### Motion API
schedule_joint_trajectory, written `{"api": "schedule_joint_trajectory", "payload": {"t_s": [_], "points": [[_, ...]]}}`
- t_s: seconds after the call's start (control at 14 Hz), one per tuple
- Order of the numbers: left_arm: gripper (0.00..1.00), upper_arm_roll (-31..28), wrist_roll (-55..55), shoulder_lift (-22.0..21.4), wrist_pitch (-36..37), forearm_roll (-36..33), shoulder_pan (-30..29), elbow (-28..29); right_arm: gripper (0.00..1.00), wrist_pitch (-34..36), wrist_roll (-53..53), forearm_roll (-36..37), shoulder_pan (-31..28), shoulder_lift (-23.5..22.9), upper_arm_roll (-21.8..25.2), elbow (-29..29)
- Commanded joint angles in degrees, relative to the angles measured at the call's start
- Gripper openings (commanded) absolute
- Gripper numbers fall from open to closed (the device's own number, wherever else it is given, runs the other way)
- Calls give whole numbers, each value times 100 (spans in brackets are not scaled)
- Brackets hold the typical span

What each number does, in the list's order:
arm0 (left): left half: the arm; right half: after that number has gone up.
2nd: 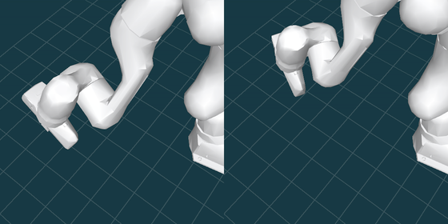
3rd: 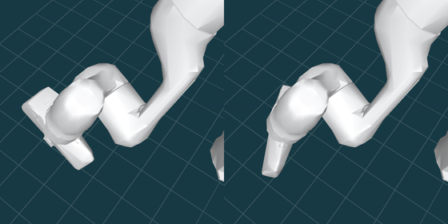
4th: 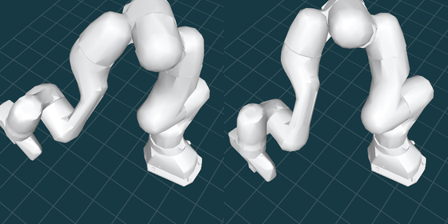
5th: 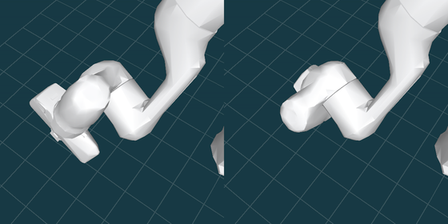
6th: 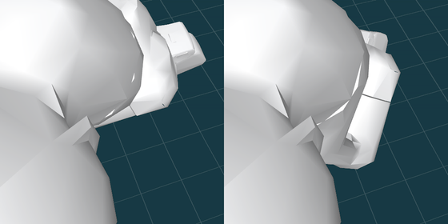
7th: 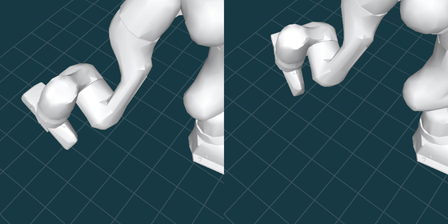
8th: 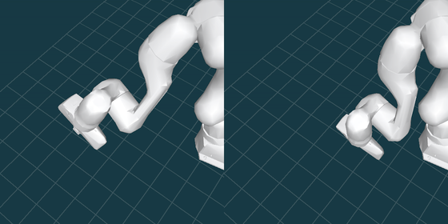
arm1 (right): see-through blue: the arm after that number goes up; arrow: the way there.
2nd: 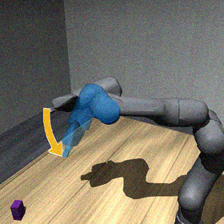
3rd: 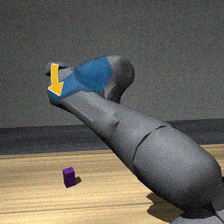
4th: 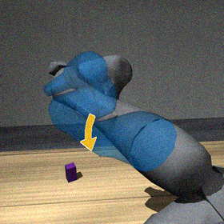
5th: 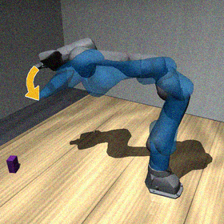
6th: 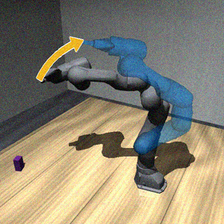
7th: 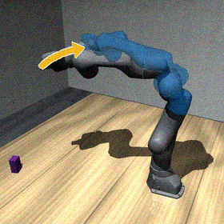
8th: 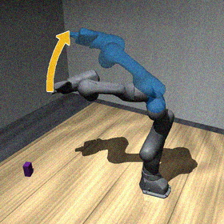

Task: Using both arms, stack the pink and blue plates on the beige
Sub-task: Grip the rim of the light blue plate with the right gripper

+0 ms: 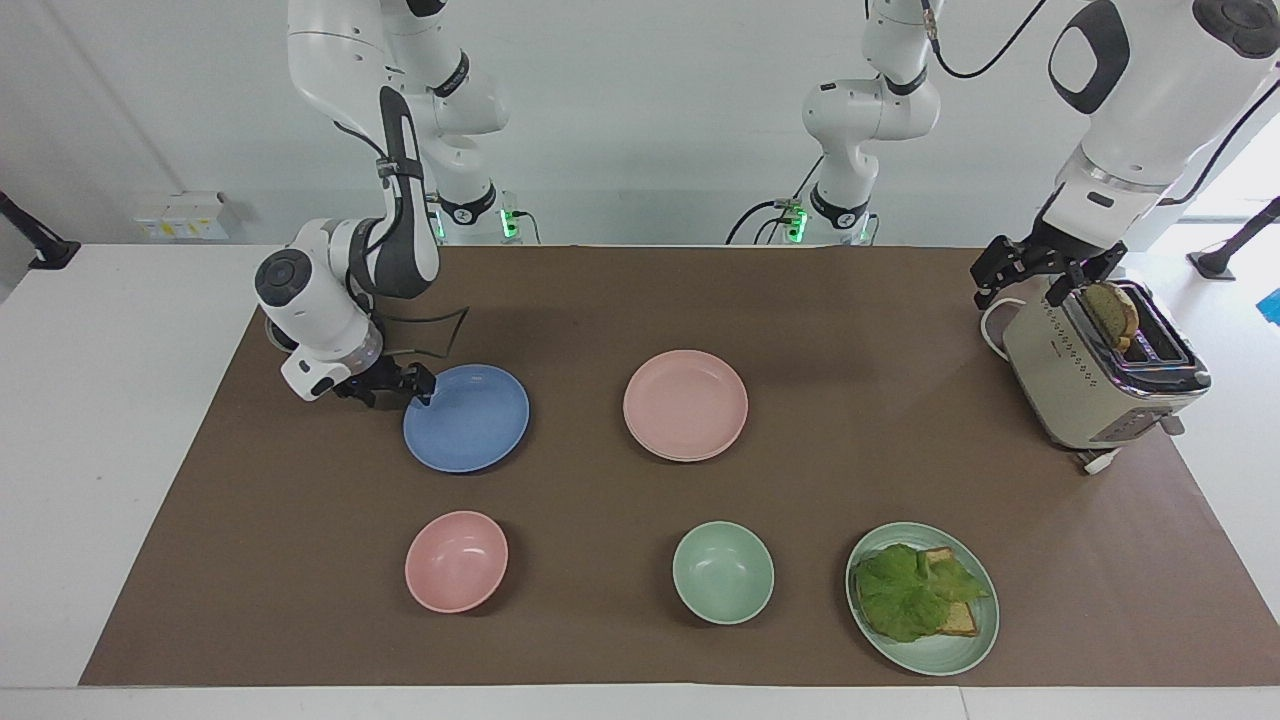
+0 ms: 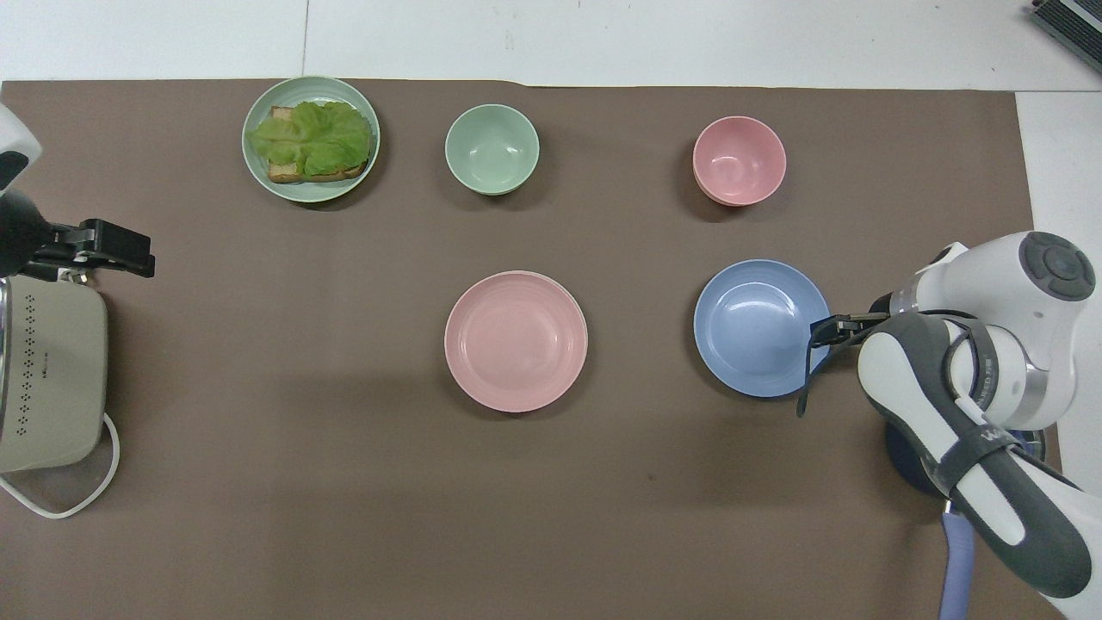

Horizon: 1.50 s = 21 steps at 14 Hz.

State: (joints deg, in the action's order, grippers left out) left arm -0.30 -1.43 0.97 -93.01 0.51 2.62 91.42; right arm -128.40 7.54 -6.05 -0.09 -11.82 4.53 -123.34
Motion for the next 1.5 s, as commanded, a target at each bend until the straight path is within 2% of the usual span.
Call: {"api": "schedule_joint_trajectory", "payload": {"t_s": [0.0,0.07,0.14,0.57,0.86,1.29,1.43], "points": [[100,39,-7,-62,134,-69,-42,-27,64,-167,274,-238,-88,-31,-40,-68],[100,39,-15,-62,134,-69,-34,-27,42,-159,265,-238,-88,-40,-40,-68],[100,39,-33,-62,134,-69,-34,-27,2,-168,222,-273,-79,-40,-40,-68],[100,39,-174,-62,125,-42,-34,-27,0,25,378,-388,-53,-102,-31,116],[100,47,-156,-62,107,-42,-34,-27,0,737,406,-318,-35,12,-23,555],[100,47,-156,-62,108,-42,-34,-27,0,1343,546,-300,0,591,-23,714],[100,47,-156,-62,108,-51,-34,-27,0,1545,1113,-291,-9,794,-40,767]]}}
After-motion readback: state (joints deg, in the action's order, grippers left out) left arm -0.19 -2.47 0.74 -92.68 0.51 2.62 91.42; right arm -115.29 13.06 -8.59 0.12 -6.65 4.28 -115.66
